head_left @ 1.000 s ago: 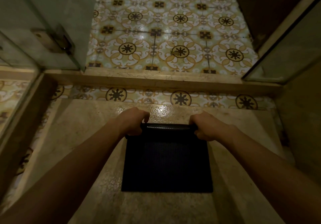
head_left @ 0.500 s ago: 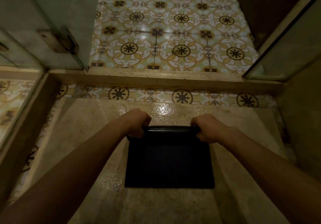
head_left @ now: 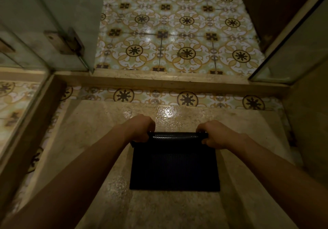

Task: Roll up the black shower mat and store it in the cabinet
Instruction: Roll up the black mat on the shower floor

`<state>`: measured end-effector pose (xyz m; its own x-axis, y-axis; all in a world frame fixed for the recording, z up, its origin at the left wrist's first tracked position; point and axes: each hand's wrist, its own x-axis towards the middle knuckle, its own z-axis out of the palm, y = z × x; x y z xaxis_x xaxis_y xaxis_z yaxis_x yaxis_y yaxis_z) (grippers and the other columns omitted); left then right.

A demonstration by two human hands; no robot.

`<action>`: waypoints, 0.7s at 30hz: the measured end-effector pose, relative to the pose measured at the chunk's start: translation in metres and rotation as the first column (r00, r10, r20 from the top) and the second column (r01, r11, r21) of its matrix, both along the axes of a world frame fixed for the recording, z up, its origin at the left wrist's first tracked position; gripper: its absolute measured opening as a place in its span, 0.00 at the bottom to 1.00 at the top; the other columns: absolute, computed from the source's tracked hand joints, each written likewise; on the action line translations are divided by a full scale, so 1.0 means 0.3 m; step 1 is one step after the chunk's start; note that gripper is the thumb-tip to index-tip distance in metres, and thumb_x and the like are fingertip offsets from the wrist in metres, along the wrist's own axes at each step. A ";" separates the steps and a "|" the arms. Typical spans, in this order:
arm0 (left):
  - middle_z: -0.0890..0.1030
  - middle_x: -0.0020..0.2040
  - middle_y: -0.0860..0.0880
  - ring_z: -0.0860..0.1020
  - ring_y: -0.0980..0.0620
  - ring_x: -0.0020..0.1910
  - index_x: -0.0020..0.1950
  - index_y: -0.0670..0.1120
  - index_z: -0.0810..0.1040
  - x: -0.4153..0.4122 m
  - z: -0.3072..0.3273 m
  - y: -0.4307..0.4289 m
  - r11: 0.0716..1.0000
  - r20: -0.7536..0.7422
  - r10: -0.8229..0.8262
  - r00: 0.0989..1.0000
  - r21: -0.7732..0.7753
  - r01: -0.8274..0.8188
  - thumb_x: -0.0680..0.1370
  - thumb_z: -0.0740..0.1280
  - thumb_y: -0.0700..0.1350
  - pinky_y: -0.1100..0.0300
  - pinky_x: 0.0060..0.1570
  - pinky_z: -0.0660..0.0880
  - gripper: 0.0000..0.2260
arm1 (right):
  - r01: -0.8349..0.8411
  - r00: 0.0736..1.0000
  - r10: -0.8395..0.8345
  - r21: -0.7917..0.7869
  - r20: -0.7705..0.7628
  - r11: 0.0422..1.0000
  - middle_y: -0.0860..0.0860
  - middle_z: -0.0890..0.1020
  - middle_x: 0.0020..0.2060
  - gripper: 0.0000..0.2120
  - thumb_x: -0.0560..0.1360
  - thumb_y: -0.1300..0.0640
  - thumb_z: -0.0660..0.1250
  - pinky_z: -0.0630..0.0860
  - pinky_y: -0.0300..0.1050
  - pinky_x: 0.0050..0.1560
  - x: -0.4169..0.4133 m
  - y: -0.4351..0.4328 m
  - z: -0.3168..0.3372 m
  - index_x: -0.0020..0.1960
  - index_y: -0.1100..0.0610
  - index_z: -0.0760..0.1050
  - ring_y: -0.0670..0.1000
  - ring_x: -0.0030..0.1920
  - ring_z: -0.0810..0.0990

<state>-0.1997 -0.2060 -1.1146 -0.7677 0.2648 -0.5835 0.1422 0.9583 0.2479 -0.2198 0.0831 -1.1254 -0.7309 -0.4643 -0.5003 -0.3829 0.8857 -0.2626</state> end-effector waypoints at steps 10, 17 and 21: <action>0.80 0.60 0.46 0.79 0.47 0.54 0.56 0.51 0.75 0.040 -0.001 0.008 0.999 0.105 0.009 0.994 0.035 -0.013 0.68 0.75 0.38 0.49 0.50 0.81 0.20 | -0.065 0.997 0.065 0.004 0.035 0.998 0.52 0.82 0.51 0.17 0.70 0.56 0.71 0.72 0.41 0.45 0.023 0.007 0.017 0.59 0.51 0.80 0.51 0.50 0.78; 0.81 0.57 0.48 0.79 0.49 0.51 0.54 0.51 0.76 0.044 -0.002 0.010 0.999 0.075 -0.036 0.997 0.018 0.034 0.68 0.75 0.40 0.54 0.49 0.80 0.18 | -0.033 0.999 0.034 0.026 -0.010 0.999 0.51 0.81 0.54 0.23 0.67 0.52 0.76 0.73 0.44 0.52 0.049 0.008 0.007 0.61 0.52 0.77 0.51 0.55 0.77; 0.82 0.56 0.51 0.78 0.51 0.50 0.58 0.52 0.76 0.040 -0.005 0.022 0.997 0.090 -0.071 0.993 -0.010 0.072 0.66 0.78 0.41 0.57 0.48 0.77 0.23 | -0.042 0.999 0.041 0.019 0.029 0.999 0.50 0.83 0.47 0.18 0.66 0.51 0.76 0.76 0.44 0.46 0.047 0.019 0.022 0.55 0.51 0.81 0.49 0.48 0.79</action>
<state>-0.1878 -0.1994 -1.1162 -0.6917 0.3088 -0.6528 0.1880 0.9498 0.2501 -0.2056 0.0889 -1.1187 -0.6967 -0.4835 -0.5299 -0.4119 0.8744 -0.2563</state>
